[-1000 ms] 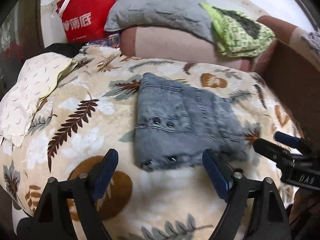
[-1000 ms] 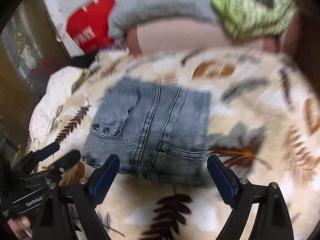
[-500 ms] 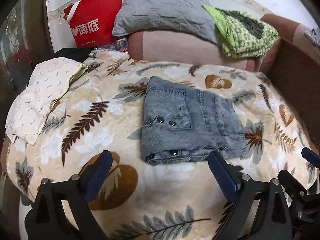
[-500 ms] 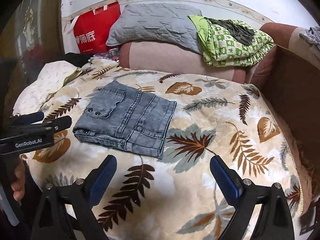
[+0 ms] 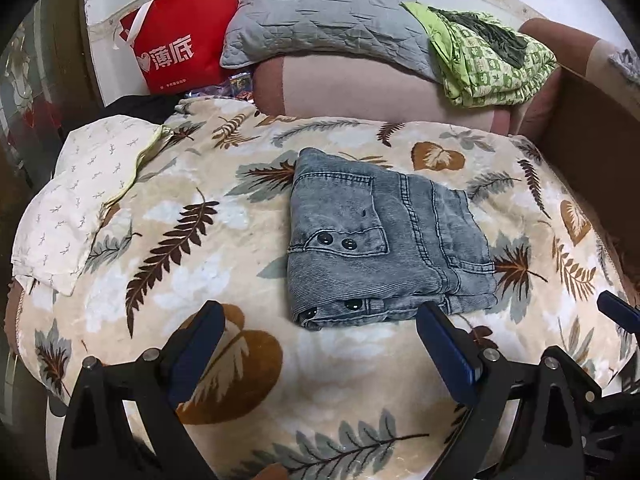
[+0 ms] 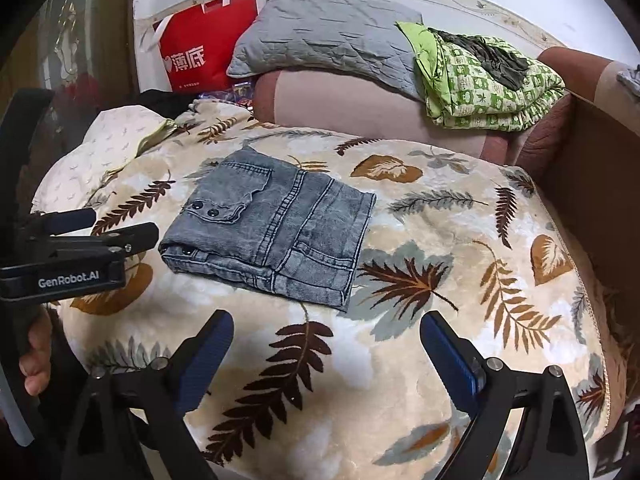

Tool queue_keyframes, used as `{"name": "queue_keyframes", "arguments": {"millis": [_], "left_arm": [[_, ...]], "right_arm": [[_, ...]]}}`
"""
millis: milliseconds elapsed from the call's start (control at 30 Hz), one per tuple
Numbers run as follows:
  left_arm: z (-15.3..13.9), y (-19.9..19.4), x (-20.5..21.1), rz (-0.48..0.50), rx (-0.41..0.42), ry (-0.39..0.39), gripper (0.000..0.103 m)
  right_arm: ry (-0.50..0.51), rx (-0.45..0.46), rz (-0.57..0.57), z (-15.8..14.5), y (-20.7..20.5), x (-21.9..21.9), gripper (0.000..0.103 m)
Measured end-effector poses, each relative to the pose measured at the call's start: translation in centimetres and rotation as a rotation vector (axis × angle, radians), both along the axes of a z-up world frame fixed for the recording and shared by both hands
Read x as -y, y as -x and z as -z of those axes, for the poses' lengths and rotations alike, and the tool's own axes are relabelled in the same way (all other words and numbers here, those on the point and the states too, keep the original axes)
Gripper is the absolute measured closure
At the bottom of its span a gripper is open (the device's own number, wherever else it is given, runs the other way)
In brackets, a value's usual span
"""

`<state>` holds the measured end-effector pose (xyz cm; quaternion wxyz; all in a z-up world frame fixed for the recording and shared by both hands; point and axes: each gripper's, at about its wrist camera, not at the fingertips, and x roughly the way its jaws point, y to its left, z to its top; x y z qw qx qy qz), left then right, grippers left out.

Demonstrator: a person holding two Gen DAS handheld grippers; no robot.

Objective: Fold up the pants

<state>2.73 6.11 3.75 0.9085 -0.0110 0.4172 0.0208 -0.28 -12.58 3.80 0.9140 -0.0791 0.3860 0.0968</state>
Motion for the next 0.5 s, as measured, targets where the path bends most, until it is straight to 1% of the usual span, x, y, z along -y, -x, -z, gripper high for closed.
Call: {"name": "queue_keyframes", "arguments": {"millis": [233, 500], "left_arm": [[0.1, -0.3, -0.5, -0.009, -0.003, 0.033, 0.007], [-0.3, -1.1, -0.4, 0.008, 0.004, 0.052, 0.007]], "right_arm": [[0.005, -0.005, 0.033, 0.2, -1.0, 0.0, 0.007], [0.007, -0.009, 0.032, 0.3, -1.3, -0.4, 0.007]]}}
